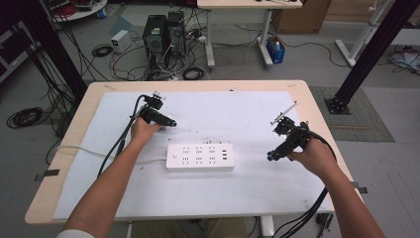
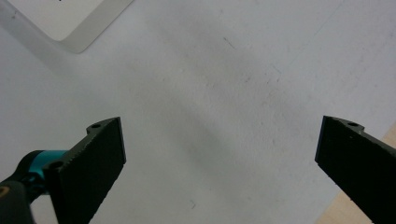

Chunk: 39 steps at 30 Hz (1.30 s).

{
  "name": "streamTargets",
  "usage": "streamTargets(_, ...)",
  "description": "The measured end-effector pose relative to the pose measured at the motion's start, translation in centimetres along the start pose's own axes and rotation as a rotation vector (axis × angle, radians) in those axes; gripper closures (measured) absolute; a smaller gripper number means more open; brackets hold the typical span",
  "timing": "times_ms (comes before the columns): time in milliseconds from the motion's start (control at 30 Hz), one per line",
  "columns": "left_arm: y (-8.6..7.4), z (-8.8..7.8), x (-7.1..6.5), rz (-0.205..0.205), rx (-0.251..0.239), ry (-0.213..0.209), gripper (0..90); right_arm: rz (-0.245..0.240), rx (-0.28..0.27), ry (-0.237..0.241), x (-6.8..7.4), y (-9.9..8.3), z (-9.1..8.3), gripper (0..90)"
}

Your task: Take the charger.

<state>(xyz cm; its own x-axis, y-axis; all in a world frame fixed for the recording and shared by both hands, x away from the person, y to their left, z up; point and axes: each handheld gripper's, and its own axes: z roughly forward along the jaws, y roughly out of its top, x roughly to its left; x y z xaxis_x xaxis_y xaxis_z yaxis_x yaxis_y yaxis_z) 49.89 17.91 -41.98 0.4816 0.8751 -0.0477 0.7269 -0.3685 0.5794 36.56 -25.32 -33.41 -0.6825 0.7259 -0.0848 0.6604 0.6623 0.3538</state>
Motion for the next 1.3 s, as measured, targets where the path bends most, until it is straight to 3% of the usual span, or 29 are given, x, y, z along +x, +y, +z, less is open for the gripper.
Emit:
streamTargets(533, -0.31, 0.71, 0.17, 0.012, 0.034, -0.006, 24.3, 0.012, 0.002, -0.003, -0.29, -0.27, -0.12, 1.0)
streamTargets(933, -0.5, 0.53, 0.46, 0.032, 0.021, 0.018, 39.1, 0.009, -0.002, -0.003, -0.43, -0.27, -0.04, 1.1)
streamTargets(1300, -0.68, 0.47, 0.45, 0.052, 0.007, 0.027, 42.4, 0.009, 0.0, -0.001, -0.45, -0.21, 0.04, 1.1)
